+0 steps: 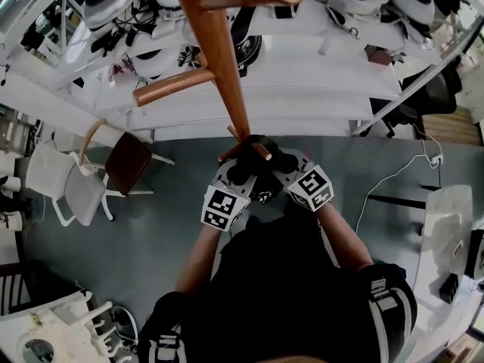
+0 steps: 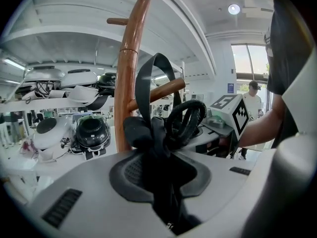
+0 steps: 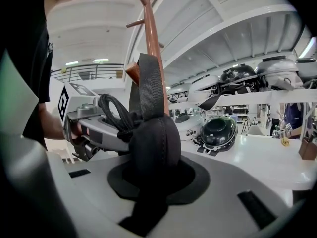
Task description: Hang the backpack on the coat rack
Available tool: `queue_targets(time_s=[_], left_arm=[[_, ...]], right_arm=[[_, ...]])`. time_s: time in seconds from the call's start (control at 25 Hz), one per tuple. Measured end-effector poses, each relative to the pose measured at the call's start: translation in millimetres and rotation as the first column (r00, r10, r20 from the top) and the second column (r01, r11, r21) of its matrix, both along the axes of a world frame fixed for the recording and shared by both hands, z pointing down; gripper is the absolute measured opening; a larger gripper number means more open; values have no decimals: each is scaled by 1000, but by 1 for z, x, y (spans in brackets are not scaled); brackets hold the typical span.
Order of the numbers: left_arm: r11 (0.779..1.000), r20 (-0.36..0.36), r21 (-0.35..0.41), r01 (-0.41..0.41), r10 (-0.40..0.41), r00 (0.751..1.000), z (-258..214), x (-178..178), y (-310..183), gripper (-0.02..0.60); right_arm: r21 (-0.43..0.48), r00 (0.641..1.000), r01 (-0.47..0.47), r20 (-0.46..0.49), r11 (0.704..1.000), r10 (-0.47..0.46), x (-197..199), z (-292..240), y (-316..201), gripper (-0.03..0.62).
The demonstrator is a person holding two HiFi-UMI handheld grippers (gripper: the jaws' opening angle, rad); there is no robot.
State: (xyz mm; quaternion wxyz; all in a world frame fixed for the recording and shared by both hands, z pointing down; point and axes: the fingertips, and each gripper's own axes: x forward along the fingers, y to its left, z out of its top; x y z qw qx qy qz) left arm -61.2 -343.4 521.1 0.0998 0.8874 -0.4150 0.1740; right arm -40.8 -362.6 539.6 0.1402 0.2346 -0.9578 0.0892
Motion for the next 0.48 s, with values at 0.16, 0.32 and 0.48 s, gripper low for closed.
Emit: queue_targets(time_s=[0.16, 0.32, 0.48], left_arm=[[999, 0, -8, 32, -32, 999, 4, -6, -7, 87], [998, 0, -13, 56, -56, 998, 7, -10, -12, 87], [996, 2, -22, 81, -81, 997, 12, -14, -16, 87]], right_arm=[[-3, 1000, 30, 2, 1000, -30, -7, 3, -8, 92], [-31, 998, 56, 13, 998, -56, -13, 6, -13, 92], [-47, 997, 80, 8, 996, -80, -17, 13, -18, 92]])
